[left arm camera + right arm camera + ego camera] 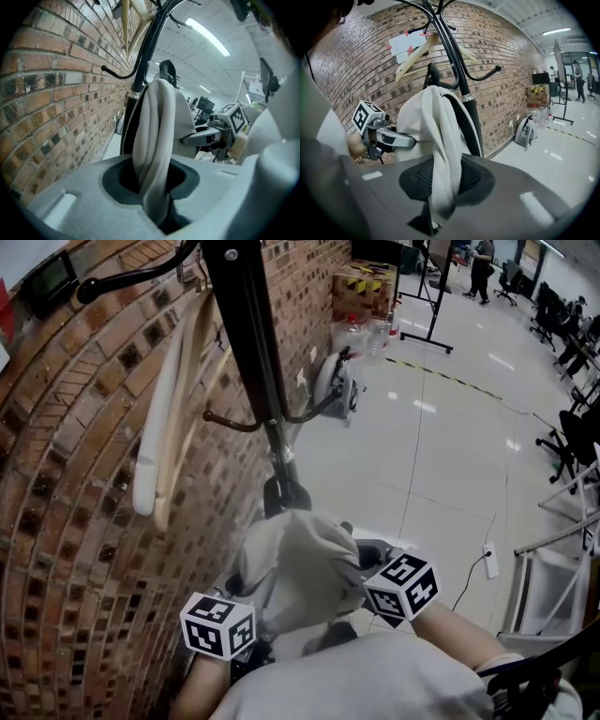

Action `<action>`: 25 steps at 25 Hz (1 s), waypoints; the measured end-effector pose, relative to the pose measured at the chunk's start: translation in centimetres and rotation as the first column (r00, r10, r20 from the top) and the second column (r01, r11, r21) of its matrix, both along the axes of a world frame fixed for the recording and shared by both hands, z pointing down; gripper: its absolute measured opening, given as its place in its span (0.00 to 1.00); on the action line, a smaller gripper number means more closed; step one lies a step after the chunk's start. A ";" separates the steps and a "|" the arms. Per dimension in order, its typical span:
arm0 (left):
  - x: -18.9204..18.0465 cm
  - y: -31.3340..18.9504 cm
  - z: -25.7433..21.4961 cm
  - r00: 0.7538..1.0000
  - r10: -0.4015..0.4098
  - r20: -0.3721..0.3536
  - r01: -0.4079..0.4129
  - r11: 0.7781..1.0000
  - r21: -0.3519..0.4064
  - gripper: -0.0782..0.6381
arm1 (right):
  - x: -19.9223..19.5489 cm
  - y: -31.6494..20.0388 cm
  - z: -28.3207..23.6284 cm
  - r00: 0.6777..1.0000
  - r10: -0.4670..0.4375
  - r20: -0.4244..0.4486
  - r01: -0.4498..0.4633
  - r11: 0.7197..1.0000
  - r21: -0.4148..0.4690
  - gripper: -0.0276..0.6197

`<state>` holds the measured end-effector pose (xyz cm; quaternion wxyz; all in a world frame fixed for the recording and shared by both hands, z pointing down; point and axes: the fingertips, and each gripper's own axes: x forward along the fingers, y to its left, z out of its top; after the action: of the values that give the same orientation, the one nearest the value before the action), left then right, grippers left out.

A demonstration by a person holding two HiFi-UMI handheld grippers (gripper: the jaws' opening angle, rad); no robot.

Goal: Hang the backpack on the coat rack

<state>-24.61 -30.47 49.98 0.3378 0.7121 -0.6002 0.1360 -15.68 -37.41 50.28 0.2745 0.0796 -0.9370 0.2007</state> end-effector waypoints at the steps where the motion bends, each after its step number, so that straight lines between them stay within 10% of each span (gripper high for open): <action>1: -0.1 -0.2 0.3 1.000 -0.004 0.000 0.004 1.000 -0.005 0.23 | -0.1 -0.2 0.3 1.000 -0.004 -0.003 0.004 1.000 -0.006 0.16; 25: -3.1 -5.2 7.5 0.998 -0.041 0.038 0.043 0.996 -0.074 0.23 | -2.9 -5.0 7.7 0.995 -0.066 -0.078 0.062 0.997 -0.055 0.16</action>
<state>-27.73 -35.66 57.50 0.3560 0.6837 -0.6156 0.1639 -18.61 -42.36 58.00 0.3200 0.0502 -0.9218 0.2130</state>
